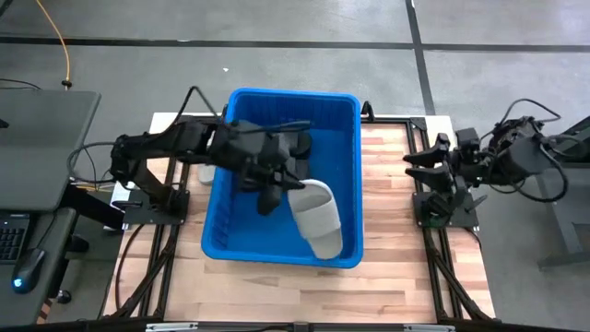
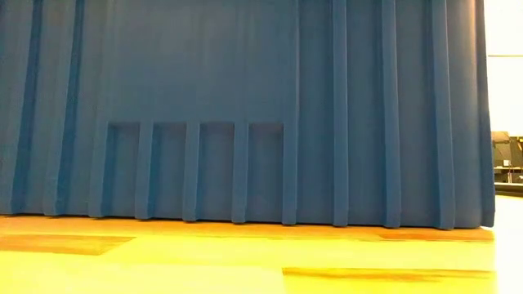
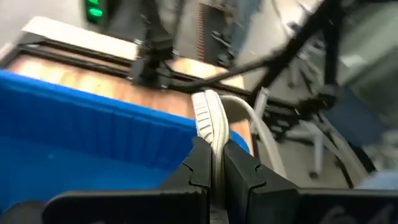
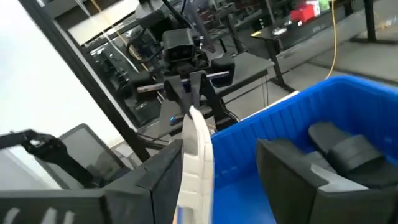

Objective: Pick and place slides into bin
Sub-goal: Put the right white slipper into the bin

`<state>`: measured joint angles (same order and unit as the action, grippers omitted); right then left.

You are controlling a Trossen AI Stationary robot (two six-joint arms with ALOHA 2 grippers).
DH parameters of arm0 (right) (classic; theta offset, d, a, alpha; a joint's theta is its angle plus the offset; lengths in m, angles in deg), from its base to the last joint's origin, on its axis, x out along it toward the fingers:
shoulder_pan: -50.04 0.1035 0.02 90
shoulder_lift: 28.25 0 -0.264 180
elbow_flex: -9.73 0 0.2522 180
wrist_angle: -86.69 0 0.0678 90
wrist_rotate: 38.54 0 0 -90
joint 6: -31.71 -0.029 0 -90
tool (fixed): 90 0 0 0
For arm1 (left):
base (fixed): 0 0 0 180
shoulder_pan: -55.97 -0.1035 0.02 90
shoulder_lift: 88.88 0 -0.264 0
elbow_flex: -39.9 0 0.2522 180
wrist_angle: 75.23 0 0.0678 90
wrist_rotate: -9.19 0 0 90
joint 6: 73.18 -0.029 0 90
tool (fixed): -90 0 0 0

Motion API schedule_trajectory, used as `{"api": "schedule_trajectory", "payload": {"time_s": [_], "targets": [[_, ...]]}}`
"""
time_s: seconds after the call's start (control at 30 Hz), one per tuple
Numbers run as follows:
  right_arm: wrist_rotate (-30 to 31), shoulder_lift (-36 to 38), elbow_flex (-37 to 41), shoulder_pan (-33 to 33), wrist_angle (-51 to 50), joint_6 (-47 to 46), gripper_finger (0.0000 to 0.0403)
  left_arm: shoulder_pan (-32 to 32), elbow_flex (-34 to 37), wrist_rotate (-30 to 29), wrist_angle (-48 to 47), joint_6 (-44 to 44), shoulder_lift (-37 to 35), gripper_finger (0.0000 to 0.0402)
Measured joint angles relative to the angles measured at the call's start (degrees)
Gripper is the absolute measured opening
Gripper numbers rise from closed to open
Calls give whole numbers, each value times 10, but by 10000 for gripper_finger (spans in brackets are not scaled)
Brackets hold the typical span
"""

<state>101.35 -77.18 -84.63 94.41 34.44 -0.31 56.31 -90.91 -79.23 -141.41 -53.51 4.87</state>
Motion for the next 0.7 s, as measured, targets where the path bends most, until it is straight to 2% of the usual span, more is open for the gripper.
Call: {"api": "schedule_trajectory", "payload": {"time_s": [0.17,0.3,0.43,0.6,0.7], "targets": [[-107,-26,0,-82,1,-57,200,-42,0,127,5,-62,8,4],[-192,-52,1,-152,-1,-103,207,-71,0,196,9,-97,12,4],[-270,-84,1,-228,5,-124,215,-83,0,225,32,-125,10,4],[-449,-140,1,-322,60,-128,217,-94,0,267,45,-154,10,4],[-524,-164,1,-364,97,-125,217,-94,0,276,42,-164,10,4]]}}
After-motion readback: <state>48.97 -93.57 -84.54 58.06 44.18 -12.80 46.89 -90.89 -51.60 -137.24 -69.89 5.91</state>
